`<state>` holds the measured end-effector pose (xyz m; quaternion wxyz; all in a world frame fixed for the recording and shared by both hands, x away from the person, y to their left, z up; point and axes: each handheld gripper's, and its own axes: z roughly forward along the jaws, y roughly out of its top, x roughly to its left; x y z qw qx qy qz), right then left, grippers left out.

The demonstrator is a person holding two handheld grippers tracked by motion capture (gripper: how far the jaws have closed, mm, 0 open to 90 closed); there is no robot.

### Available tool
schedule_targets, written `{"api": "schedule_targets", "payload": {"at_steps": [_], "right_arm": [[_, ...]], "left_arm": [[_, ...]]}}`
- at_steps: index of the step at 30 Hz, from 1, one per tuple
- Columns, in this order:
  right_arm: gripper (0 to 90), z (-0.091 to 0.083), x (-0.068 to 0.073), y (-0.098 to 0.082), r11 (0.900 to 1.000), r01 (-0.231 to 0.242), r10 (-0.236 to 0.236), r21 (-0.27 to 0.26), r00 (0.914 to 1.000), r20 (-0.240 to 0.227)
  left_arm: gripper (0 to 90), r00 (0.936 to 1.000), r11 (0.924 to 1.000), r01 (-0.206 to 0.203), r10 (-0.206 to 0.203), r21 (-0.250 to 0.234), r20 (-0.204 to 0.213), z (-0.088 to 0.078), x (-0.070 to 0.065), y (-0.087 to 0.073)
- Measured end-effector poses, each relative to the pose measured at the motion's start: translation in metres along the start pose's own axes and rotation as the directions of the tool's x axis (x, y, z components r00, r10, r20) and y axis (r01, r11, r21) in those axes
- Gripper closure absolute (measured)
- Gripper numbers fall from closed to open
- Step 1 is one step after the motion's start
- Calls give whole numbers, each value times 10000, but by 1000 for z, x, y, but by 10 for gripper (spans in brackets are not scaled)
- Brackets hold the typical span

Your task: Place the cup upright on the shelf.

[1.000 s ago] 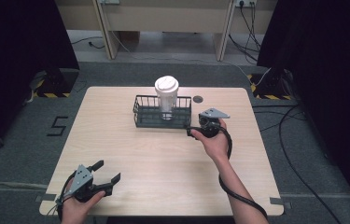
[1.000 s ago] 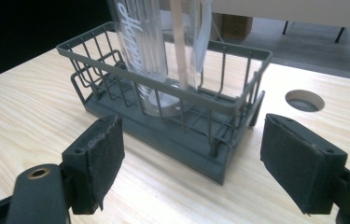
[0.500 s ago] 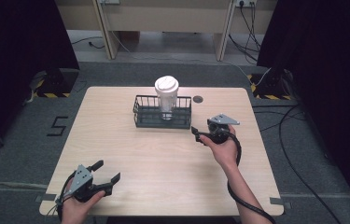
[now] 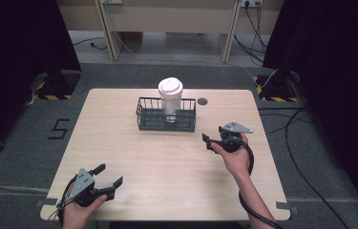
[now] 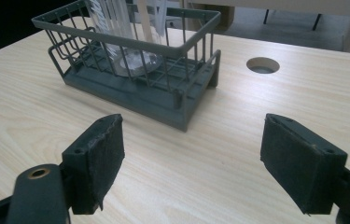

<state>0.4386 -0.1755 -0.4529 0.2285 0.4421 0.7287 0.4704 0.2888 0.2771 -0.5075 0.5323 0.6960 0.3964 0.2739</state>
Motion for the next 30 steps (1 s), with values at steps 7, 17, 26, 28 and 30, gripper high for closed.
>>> {"api": "schedule_targets", "payload": {"at_steps": [7,17,26,28,30], "right_arm": [[222,-8,-5,-10,10000,-54,53,47,9999,106],[223,-26,-15,-23,9999,-153,150,80,9993,355],[227,-46,-24,-41,9995,-308,313,-91,9978,578],[227,-52,-26,-45,9995,-267,277,-160,9977,613],[227,-56,-26,-48,9994,-261,274,-218,9977,627]], "left_arm": [[147,10000,10000,5,-5,-6,-17,0,0,0],[147,10000,10000,6,-6,0,-38,0,0,0],[147,10000,10000,32,-32,-10,-63,0,0,0],[147,10000,10000,22,-22,-15,-54,0,0,0],[147,10000,10000,20,-20,3,-67,0,0,0]]}}
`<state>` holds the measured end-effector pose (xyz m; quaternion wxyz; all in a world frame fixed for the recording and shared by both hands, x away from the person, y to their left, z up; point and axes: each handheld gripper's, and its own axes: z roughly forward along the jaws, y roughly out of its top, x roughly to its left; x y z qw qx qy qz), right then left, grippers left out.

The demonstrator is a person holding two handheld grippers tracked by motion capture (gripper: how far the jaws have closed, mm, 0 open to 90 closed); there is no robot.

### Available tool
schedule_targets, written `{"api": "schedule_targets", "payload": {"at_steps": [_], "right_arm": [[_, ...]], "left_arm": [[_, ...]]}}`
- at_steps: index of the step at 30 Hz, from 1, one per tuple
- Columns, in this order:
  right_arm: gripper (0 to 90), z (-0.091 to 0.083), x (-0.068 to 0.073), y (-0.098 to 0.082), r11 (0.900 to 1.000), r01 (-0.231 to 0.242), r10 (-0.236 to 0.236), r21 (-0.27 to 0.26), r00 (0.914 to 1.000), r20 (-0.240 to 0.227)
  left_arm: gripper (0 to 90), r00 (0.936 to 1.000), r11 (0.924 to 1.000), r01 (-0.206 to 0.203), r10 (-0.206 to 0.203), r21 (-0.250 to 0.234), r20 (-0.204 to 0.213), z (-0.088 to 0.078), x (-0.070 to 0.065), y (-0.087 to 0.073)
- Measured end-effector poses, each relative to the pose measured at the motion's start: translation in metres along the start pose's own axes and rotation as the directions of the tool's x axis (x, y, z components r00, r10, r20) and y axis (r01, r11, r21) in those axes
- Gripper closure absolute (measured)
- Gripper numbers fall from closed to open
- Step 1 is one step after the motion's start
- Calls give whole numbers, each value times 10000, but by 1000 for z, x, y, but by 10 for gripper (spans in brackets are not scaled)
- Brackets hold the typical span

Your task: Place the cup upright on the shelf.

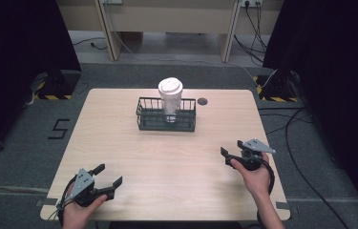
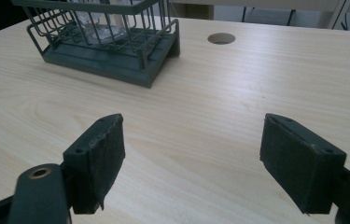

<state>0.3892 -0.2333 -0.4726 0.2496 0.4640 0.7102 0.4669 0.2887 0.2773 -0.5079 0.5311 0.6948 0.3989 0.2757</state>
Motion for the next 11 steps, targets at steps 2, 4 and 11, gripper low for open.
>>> {"api": "schedule_targets", "payload": {"at_steps": [2,4,11], "right_arm": [[226,-6,-2,-4,9999,59,-58,-86,10000,37],[226,-11,-4,-6,9999,45,-43,-148,9999,143],[225,-19,-9,-14,9993,-61,75,-380,9994,349]], "left_arm": [[147,10000,10000,12,-12,14,-17,0,0,0],[147,10000,10000,-4,4,30,-26,1,0,0],[147,10000,10000,-18,18,45,-53,1,0,-1]]}}
